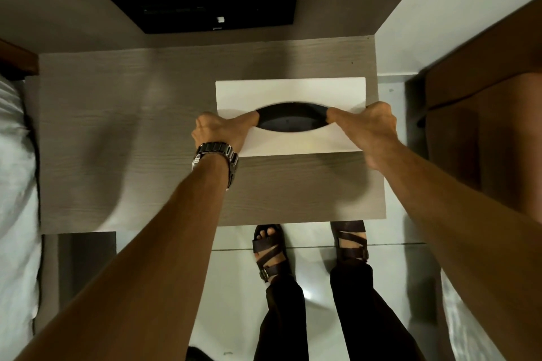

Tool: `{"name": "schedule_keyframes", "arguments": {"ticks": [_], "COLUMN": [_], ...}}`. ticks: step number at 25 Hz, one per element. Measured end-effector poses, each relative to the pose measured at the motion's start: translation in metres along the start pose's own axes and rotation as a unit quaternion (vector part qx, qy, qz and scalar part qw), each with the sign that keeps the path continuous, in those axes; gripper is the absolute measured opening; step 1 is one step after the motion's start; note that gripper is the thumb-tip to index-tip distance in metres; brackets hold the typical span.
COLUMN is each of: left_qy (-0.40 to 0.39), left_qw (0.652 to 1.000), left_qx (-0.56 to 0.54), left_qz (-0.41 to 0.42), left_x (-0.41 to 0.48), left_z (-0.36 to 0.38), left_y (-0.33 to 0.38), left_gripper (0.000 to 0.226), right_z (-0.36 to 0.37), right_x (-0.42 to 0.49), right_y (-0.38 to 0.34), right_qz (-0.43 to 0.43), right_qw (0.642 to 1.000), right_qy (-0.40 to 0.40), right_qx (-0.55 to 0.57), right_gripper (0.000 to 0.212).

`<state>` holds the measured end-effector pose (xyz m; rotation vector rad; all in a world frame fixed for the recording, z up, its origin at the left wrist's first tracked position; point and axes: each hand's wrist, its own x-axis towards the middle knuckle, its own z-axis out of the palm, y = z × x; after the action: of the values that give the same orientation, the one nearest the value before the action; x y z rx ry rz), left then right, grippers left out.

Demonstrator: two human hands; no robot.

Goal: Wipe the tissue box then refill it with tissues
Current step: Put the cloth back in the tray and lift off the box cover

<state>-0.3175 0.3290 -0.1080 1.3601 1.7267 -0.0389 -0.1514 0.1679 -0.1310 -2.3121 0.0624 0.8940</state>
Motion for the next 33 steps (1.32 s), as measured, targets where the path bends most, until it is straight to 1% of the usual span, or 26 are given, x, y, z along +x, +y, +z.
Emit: {"name": "schedule_keyframes", "arguments": {"ticks": [2, 5, 7, 9, 10, 11, 13, 14, 16, 18, 20, 21, 24, 27, 29, 31, 33], "left_qy": [0.01, 0.009, 0.009, 0.014, 0.017, 0.023, 0.041, 0.043, 0.035, 0.035, 0.041, 0.042, 0.047, 0.053, 0.047, 0.036, 0.028], "left_qw": [1.0, 1.0, 1.0, 0.999, 0.999, 0.998, 0.997, 0.997, 0.998, 0.998, 0.999, 0.999, 0.999, 0.999, 0.999, 0.999, 0.999], "left_qx": [0.011, 0.009, -0.005, -0.02, -0.027, -0.03, -0.029, -0.031, -0.039, -0.039, -0.023, -0.012, 0.002, 0.002, 0.003, 0.004, 0.014], "left_qz": [-0.001, 0.001, 0.01, 0.034, 0.043, 0.05, 0.057, 0.055, 0.038, 0.023, 0.012, 0.004, -0.007, -0.008, -0.009, -0.009, -0.006], "left_x": [-0.002, -0.006, -0.008, -0.014, -0.018, -0.024, -0.039, -0.048, -0.066, -0.082, -0.089, -0.089, -0.08, -0.066, -0.058, -0.054, -0.053], "left_z": [-0.003, -0.006, -0.007, -0.007, -0.006, -0.007, -0.007, -0.006, -0.004, 0.0, 0.003, 0.004, 0.009, 0.012, 0.013, 0.011, 0.01], "left_y": [-0.001, 0.0, 0.0, -0.001, -0.002, -0.007, -0.023, -0.034, -0.063, -0.091, -0.112, -0.119, -0.127, -0.121, -0.114, -0.109, -0.107], "left_gripper": [0.067, 0.073, 0.067, 0.049, 0.048, 0.054, 0.069, 0.071, 0.066, 0.053, 0.038, 0.035, 0.038, 0.044, 0.041, 0.036, 0.036], "right_z": [-0.004, -0.009, -0.011, -0.015, -0.016, -0.019, -0.025, -0.028, -0.031, -0.029, -0.025, -0.022, -0.012, -0.004, -0.002, -0.001, -0.001], "right_x": [-0.003, -0.008, -0.01, -0.015, -0.018, -0.024, -0.04, -0.051, -0.071, -0.088, -0.1, -0.103, -0.098, -0.085, -0.078, -0.073, -0.072], "right_y": [0.0, -0.001, -0.006, -0.01, -0.009, -0.005, 0.009, 0.019, 0.044, 0.069, 0.089, 0.097, 0.108, 0.105, 0.101, 0.099, 0.099], "right_qz": [0.008, -0.006, -0.023, -0.035, -0.042, -0.049, -0.064, -0.066, -0.039, 0.008, 0.027, 0.026, 0.01, -0.014, -0.036, -0.044, -0.047], "right_qw": [1.0, 0.999, 0.999, 0.999, 0.998, 0.997, 0.996, 0.996, 0.999, 1.0, 1.0, 0.999, 0.998, 0.998, 0.998, 0.998, 0.998], "right_qy": [-0.009, -0.017, -0.009, 0.019, 0.034, 0.042, 0.034, 0.025, 0.01, 0.006, 0.003, 0.0, -0.009, 0.004, 0.009, 0.01, 0.008], "right_qx": [0.01, 0.03, 0.04, 0.037, 0.031, 0.031, 0.049, 0.049, 0.036, 0.016, -0.009, -0.019, -0.062, -0.065, -0.053, -0.051, -0.052], "right_gripper": [0.058, 0.057, 0.046, 0.042, 0.042, 0.046, 0.06, 0.065, 0.07, 0.072, 0.069, 0.064, 0.052, 0.052, 0.05, 0.055, 0.058]}}
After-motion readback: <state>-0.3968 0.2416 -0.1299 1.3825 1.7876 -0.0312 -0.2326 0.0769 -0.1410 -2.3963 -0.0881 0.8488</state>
